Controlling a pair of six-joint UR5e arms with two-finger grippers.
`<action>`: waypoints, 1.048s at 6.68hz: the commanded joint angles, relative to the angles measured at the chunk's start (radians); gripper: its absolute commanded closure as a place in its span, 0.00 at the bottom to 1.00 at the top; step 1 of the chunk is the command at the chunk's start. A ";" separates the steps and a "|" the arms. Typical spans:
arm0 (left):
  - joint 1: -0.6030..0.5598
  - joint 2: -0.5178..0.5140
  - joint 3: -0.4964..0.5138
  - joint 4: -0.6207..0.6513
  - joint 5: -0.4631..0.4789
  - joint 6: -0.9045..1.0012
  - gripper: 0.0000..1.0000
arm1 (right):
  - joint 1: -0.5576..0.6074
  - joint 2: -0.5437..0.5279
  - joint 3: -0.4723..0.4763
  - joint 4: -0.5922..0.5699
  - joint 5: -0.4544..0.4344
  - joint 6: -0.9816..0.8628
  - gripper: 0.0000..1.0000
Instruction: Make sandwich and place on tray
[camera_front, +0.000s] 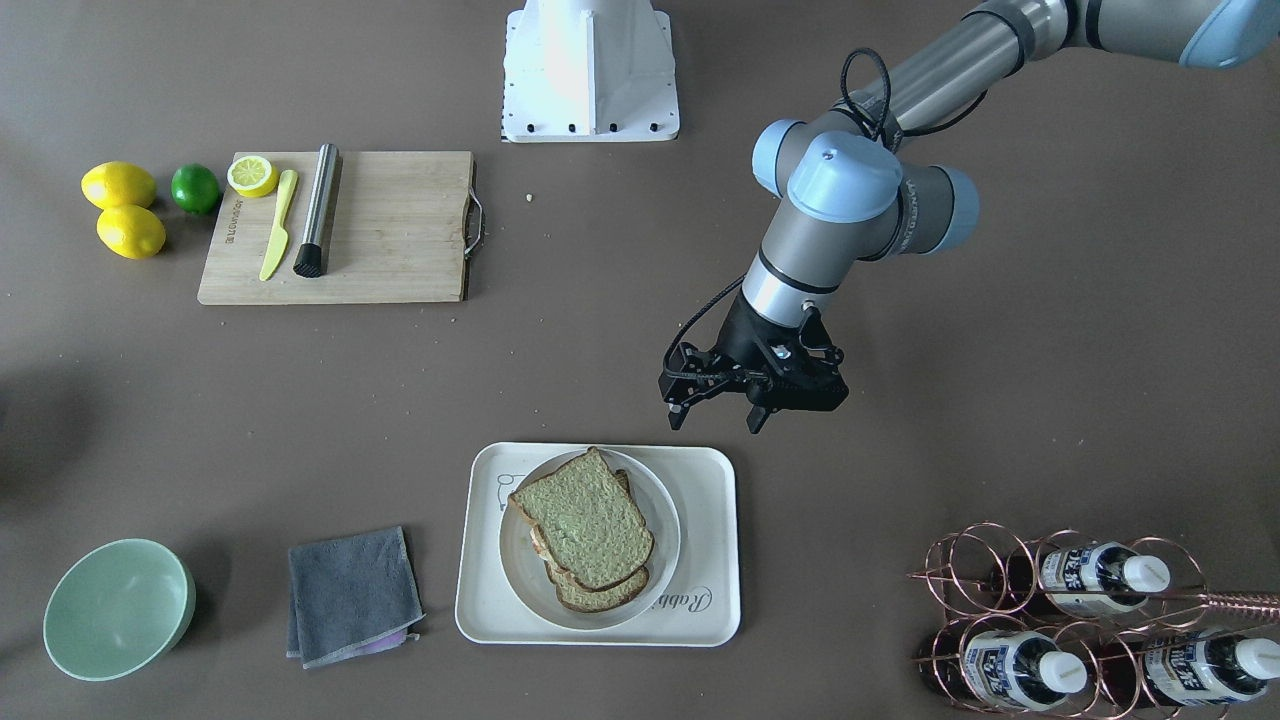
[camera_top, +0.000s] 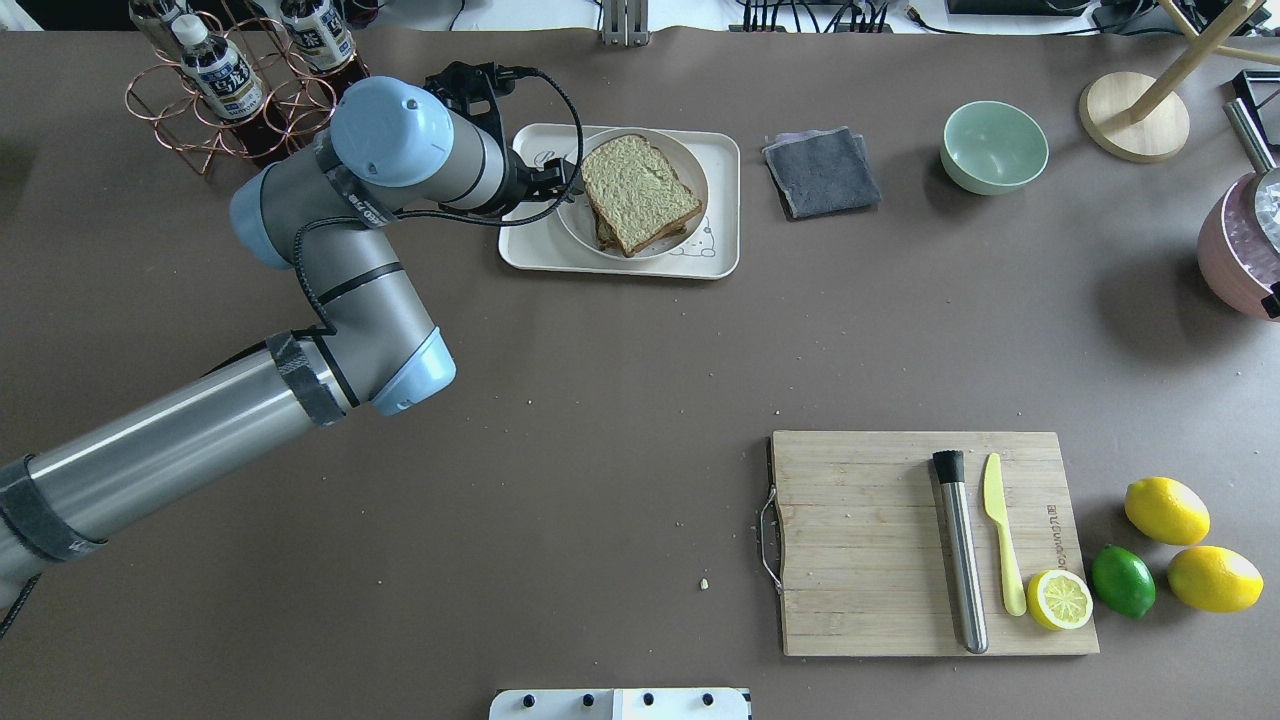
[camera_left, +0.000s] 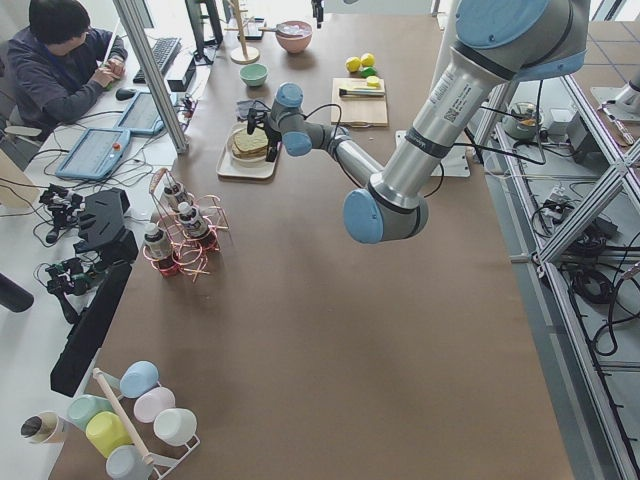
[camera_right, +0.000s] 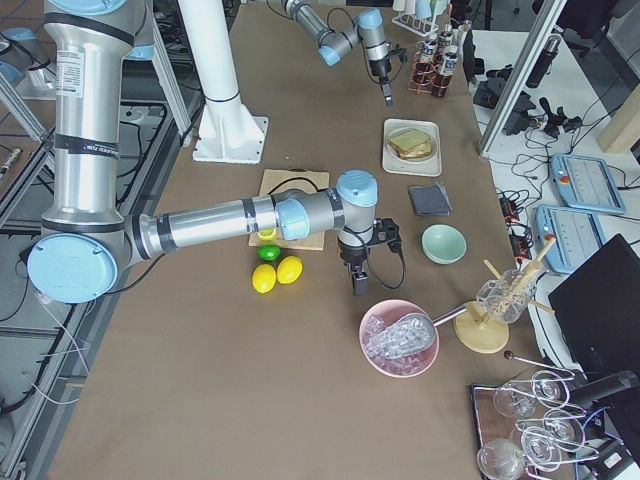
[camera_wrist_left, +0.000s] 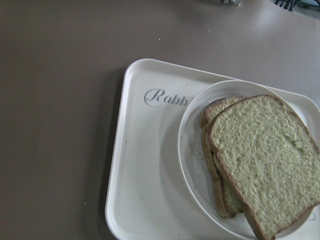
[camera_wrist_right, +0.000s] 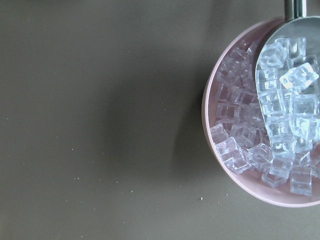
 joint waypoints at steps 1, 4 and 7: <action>-0.025 0.076 -0.287 0.307 -0.064 0.094 0.03 | 0.062 -0.005 -0.057 -0.004 0.025 -0.120 0.00; -0.231 0.239 -0.409 0.443 -0.248 0.446 0.03 | 0.185 -0.015 -0.149 -0.015 0.117 -0.270 0.00; -0.606 0.584 -0.431 0.439 -0.437 1.002 0.03 | 0.205 -0.036 -0.162 -0.018 0.120 -0.271 0.00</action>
